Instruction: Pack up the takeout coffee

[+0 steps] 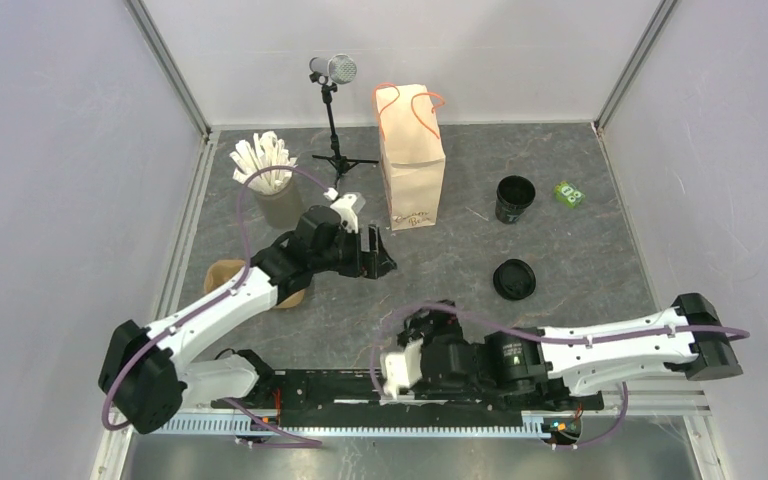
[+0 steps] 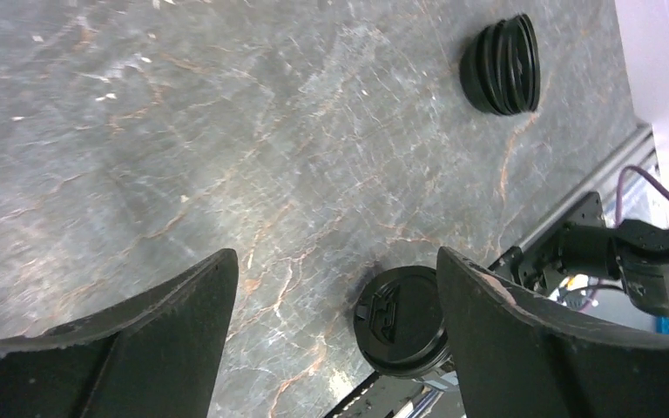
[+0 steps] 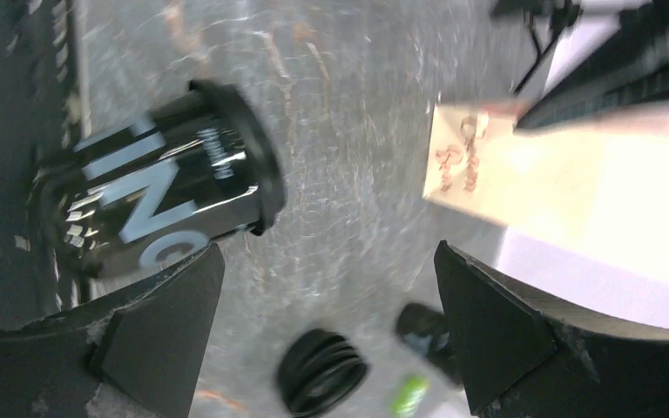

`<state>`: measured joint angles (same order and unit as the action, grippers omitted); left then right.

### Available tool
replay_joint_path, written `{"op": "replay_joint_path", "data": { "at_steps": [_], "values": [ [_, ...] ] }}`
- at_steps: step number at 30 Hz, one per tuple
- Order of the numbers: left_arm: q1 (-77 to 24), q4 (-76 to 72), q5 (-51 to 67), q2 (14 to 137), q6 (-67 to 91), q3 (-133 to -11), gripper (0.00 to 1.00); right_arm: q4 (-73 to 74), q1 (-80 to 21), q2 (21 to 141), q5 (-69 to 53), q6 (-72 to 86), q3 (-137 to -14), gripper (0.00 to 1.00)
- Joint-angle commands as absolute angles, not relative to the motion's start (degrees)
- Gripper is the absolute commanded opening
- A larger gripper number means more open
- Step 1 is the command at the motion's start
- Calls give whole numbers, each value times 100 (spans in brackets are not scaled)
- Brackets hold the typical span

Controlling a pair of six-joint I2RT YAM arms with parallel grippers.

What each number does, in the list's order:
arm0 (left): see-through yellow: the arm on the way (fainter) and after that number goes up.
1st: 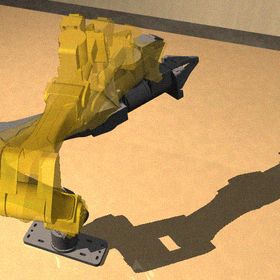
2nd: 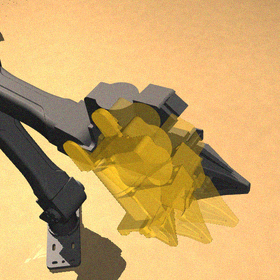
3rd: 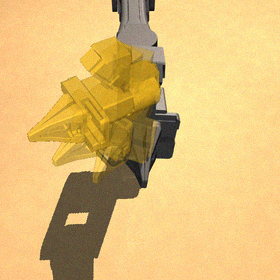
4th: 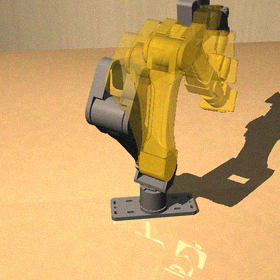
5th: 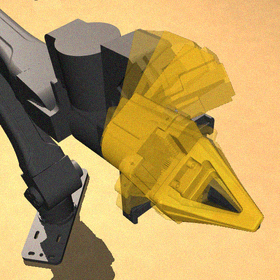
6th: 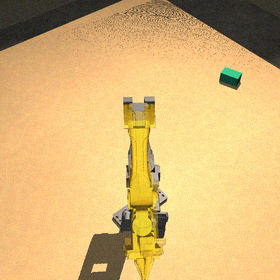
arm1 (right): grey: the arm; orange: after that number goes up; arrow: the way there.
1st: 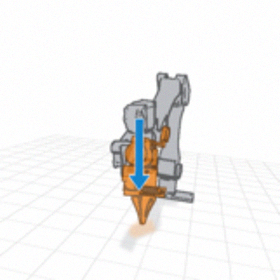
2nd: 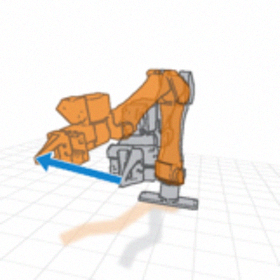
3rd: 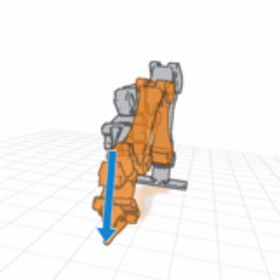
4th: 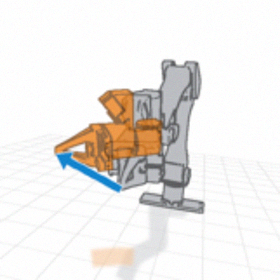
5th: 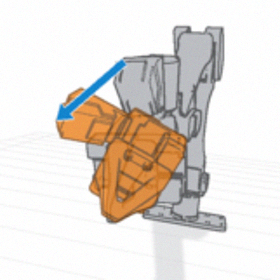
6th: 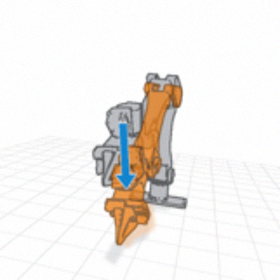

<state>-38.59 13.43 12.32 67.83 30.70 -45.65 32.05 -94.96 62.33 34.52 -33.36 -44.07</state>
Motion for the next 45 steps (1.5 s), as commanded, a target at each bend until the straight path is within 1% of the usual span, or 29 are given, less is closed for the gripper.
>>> {"op": "replay_joint_path", "data": {
  "at_steps": [1, 2, 4, 6, 9, 11, 14, 20, 22, 26, 30, 36, 42, 45],
  "values": [
    [-3823, 1716, 213, 6167, 2933, -4566, 93, 2880, -8752, 6235, 3654, 40, -5076, 98],
    [-3815, 1762, 107, 6061, 2916, -4546, 96, 2991, -8545, 6244, 3518, 871, -5117, 98],
    [-3790, 1845, 24, 5887, 2922, -4518, 100, 2810, -8352, 6098, 3071, 1862, -4860, 98],
    [-3769, 1934, 18, 5782, 2958, -4501, 100, 2357, -8350, 5858, 2798, 2517, -4402, 98],
    [-3727, 2016, 18, 5661, 2988, -4396, 100, 1964, -8350, 5581, 2811, 3293, -3820, 98],
    [-3703, 2013, 30, 5600, 2989, -4277, 100, 2034, -8352, 5584, 2840, 3580, -3696, 98],
    [-3677, 1978, 202, 5578, 3031, -4127, 100, 2072, -8350, 5721, 2566, 3761, -3691, 98],
    [-3666, 1917, 361, 5647, 3135, -3968, 100, 1716, -8351, 6165, 2361, 3841, -3481, 98],
    [-3669, 1997, 466, 5752, 3199, -4028, 98, 1590, -8345, 6267, 2389, 3883, -3350, 98],
    [-3664, 2030, 584, 5799, 3284, -4035, 96, 1529, -8350, 6473, 2537, 3771, -3219, 98],
    [-3668, 2039, 750, 5903, 3281, -4086, 94, 1067, -8349, 6474, 2566, 3374, -2970, 93],
    [-3665, 2241, 1197, 6032, 3030, -4307, 91, -512, -8328, 6080, 2338, 2348, -2189, 78],
    [-3656, 2707, 1282, 5974, 2935, -4614, 89, -2194, -8315, 5222, 2745, 1147, -1275, 75],
    [-3658, 2531, 1864, 5712, 3286, -4657, 89, -3322, -8318, 4551, 2939, 547, -754, 75]
  ]
}}
